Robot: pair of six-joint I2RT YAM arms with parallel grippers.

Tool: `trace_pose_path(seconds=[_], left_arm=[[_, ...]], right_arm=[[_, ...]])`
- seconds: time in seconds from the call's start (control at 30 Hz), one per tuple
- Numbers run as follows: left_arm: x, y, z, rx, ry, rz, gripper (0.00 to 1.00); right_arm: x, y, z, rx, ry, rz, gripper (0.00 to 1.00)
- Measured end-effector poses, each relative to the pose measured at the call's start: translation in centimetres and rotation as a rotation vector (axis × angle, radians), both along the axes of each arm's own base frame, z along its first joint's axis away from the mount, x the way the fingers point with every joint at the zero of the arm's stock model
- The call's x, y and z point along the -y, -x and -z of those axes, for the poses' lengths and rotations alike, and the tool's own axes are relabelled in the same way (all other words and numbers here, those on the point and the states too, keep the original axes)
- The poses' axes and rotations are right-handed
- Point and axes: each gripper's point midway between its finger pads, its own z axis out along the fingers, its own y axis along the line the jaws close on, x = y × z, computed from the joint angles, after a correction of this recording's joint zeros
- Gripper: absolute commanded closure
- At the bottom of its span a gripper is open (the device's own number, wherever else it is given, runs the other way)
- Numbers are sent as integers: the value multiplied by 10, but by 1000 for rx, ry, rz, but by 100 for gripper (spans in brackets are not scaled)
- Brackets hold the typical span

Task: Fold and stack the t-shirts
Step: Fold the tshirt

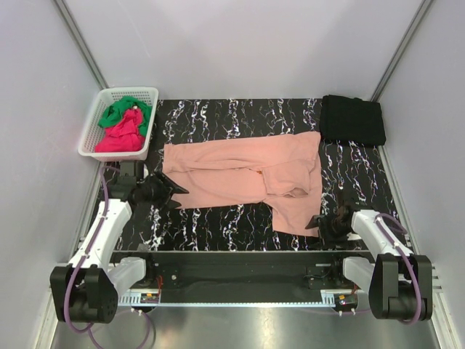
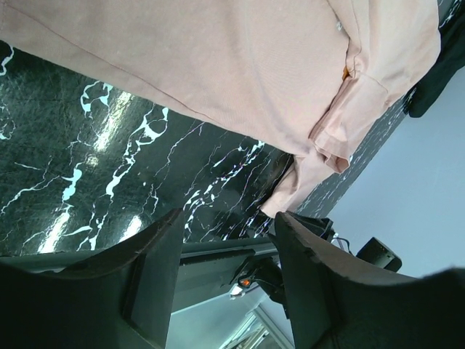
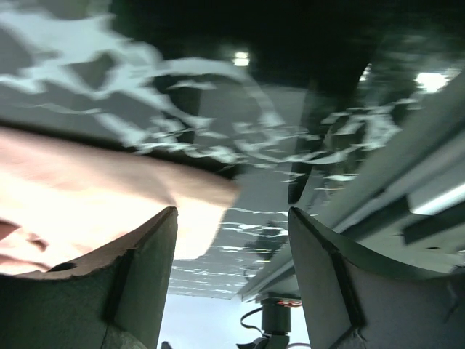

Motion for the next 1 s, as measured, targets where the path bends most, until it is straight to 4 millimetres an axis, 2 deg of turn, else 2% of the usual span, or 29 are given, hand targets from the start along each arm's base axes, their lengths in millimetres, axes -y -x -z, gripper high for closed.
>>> trace_pose_path(seconds=[0.17,0.33,0.57,0.77,1.0], left_arm=[[1,-1,2,-10,0,4,44],[2,-1,2,-13,1,7,45],[5,-1,-2,-4,6,21,46],[8,0,-4,-9,12,26,46],[10,-9,-25,45,19,28,46]], right_arm=[[0,-19,-4,50,-3,2,30],[-1,-25,-2,68,-8,7,28],[-3,-26,-3,105,-23,27,29],[-13,-25,-5,171,-95,79,30],[-10,-13,-6,170,-79,115,32]])
